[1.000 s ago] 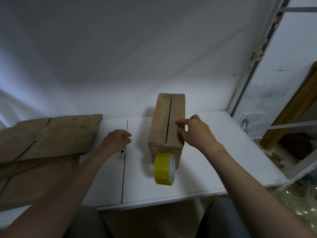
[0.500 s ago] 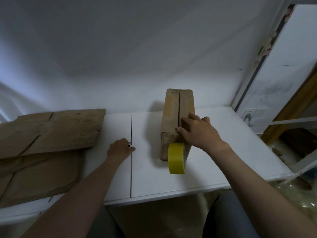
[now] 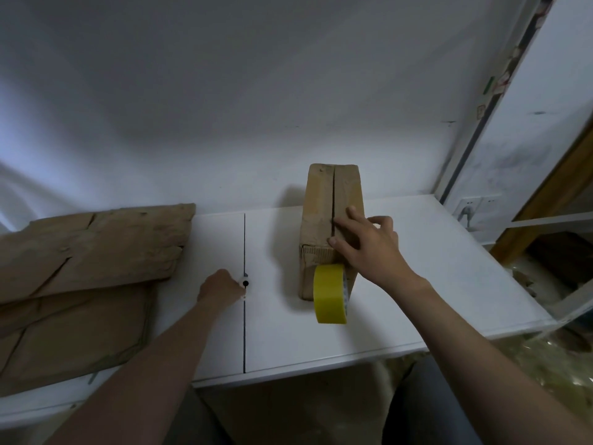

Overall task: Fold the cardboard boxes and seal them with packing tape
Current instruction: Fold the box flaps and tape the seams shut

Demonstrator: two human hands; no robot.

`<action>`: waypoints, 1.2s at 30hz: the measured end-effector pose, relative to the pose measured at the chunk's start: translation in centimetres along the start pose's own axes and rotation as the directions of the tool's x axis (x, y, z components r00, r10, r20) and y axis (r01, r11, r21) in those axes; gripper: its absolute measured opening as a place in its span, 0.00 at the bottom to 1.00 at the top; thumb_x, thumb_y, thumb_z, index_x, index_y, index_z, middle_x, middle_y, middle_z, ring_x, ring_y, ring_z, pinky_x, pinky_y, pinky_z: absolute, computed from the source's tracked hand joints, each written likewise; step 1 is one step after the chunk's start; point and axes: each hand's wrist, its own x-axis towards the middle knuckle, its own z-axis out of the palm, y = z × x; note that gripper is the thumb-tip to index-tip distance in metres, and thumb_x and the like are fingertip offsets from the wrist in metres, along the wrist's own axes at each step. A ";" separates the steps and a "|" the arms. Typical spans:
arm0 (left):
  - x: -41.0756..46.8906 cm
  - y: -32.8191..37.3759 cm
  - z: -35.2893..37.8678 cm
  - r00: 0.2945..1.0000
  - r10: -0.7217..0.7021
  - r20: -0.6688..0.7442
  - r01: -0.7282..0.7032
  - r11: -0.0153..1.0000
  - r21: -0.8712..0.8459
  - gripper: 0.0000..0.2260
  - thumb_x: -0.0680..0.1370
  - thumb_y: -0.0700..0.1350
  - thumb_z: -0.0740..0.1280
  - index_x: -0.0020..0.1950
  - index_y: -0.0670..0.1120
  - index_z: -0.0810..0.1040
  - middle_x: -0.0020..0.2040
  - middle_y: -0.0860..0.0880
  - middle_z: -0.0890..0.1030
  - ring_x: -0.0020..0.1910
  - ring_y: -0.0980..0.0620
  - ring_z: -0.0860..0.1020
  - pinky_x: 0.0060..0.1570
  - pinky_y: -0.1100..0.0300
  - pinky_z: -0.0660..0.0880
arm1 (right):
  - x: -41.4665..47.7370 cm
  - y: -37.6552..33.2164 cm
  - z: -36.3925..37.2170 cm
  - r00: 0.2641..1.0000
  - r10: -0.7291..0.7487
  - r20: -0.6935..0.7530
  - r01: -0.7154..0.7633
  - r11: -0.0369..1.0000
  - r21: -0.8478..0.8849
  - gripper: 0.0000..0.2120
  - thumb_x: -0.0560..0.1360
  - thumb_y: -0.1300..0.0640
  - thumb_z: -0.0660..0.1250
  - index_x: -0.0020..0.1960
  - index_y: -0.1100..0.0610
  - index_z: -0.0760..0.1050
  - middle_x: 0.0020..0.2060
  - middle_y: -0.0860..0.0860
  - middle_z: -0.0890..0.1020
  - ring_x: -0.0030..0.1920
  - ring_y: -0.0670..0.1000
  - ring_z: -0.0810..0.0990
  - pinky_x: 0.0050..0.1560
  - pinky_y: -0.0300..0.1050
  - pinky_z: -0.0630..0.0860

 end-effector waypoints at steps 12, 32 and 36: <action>-11.2 10.3 -7.7 0.865 0.419 -0.276 -0.502 0.728 -0.467 0.06 0.74 0.49 0.76 0.38 0.57 0.82 0.34 0.61 0.84 0.38 0.58 0.82 0.45 0.59 0.76 | 1.1 1.2 -0.4 0.968 -0.224 -0.113 0.250 0.881 0.401 0.14 0.79 0.38 0.64 0.53 0.43 0.84 0.50 0.37 0.85 0.54 0.45 0.79 0.58 0.55 0.75; -15.7 13.4 -0.8 0.929 0.317 0.193 -0.101 0.717 -0.689 0.17 0.78 0.55 0.71 0.62 0.46 0.76 0.56 0.45 0.83 0.51 0.48 0.84 0.53 0.44 0.82 | 0.5 3.5 0.4 0.962 -0.271 0.032 0.218 0.833 0.509 0.11 0.85 0.48 0.58 0.53 0.54 0.74 0.53 0.49 0.79 0.62 0.47 0.75 0.57 0.45 0.73; -16.3 14.2 0.3 0.933 0.320 0.167 -0.053 0.578 -0.814 0.05 0.81 0.46 0.68 0.55 0.46 0.78 0.41 0.50 0.87 0.39 0.53 0.85 0.39 0.56 0.83 | 1.0 4.6 1.0 0.968 -0.252 -0.003 0.228 0.871 0.434 0.12 0.84 0.42 0.55 0.57 0.46 0.73 0.57 0.40 0.77 0.62 0.43 0.74 0.58 0.53 0.74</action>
